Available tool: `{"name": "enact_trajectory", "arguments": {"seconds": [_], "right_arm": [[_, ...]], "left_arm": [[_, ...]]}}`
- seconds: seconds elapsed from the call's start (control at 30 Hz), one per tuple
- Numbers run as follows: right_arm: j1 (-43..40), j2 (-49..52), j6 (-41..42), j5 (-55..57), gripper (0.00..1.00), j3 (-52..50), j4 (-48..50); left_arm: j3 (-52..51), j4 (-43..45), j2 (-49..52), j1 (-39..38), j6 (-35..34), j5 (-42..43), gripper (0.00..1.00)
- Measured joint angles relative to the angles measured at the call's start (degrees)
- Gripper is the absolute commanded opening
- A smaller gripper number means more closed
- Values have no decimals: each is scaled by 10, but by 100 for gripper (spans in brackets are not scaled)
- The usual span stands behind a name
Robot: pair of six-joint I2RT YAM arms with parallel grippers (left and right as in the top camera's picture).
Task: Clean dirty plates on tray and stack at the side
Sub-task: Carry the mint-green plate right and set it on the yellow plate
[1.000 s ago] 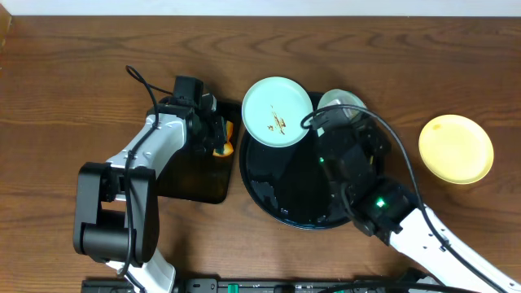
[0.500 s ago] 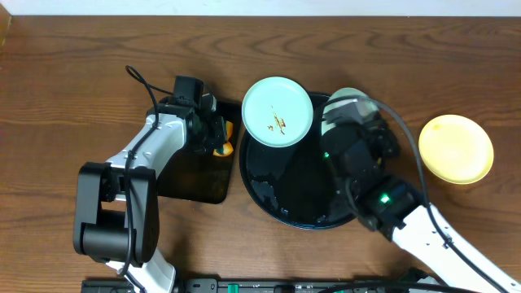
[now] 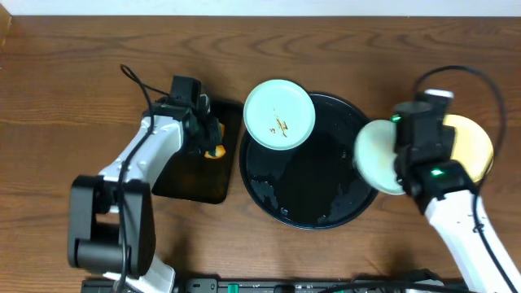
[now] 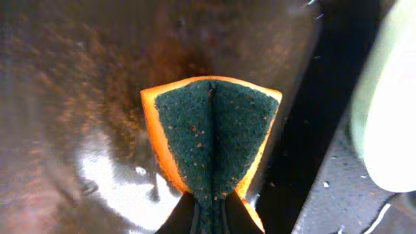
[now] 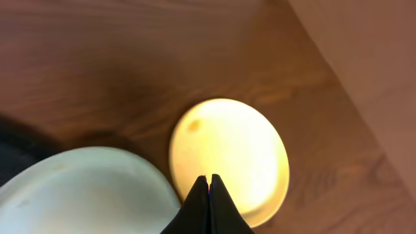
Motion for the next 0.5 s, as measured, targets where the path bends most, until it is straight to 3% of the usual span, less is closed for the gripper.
{"name": "enact_trajectory", "arguments": {"seconds": [0.2, 0.27, 0.37, 0.5], "right_arm": [[-120, 0, 17, -59, 1, 0, 12], [-146, 0, 20, -100, 7, 0, 11], [-158, 0, 25, -180, 25, 0, -9], [-158, 0, 29, -277, 30, 0, -80]], "left_arm": [[0, -11, -17, 0, 0, -4, 8], [0, -12, -17, 0, 0, -5, 8], [0, -12, -17, 0, 2, -7, 8], [0, -16, -17, 0, 3, -10, 8]]}}
